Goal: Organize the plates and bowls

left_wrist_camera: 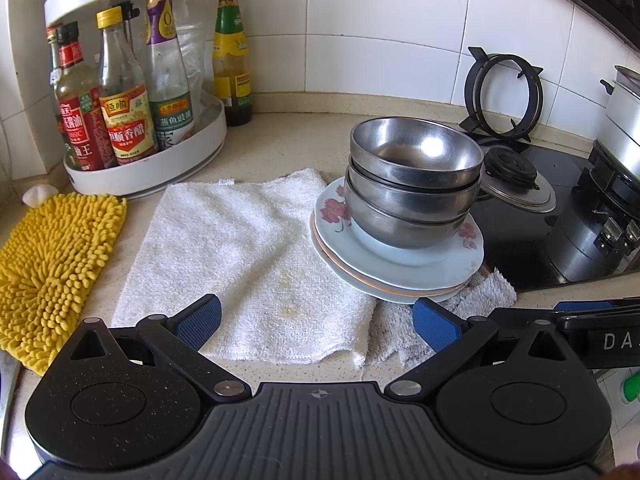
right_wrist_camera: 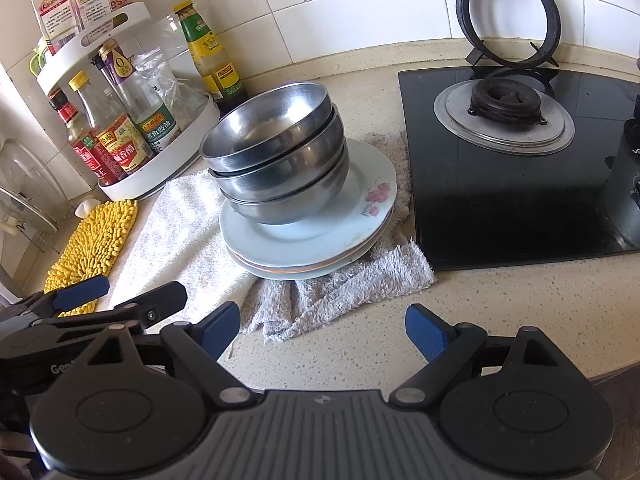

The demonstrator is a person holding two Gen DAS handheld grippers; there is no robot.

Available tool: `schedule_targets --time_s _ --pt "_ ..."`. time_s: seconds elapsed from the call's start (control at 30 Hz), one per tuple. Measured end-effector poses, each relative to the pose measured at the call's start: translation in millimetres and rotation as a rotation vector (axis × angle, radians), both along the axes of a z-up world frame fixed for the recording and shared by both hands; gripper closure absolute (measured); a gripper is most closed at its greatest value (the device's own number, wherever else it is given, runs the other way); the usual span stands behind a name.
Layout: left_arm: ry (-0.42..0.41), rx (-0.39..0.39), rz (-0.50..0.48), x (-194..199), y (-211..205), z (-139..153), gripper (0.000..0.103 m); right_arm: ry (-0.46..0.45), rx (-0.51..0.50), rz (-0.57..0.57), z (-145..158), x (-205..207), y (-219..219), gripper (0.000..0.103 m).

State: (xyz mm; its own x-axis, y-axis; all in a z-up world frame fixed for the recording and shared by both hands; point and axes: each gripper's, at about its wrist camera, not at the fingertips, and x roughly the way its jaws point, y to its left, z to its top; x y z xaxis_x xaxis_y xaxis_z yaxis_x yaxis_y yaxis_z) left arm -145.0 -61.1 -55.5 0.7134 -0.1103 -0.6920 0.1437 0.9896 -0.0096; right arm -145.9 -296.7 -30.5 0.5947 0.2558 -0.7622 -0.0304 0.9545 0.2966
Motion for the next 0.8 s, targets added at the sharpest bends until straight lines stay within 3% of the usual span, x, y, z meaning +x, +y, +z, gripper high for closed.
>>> schedule_targets --time_s 0.8 --pt "-0.051 0.024 0.005 -3.2 1.2 7.1 0.000 -0.018 -0.027 0.028 8.4 2.6 5.4 0.009"
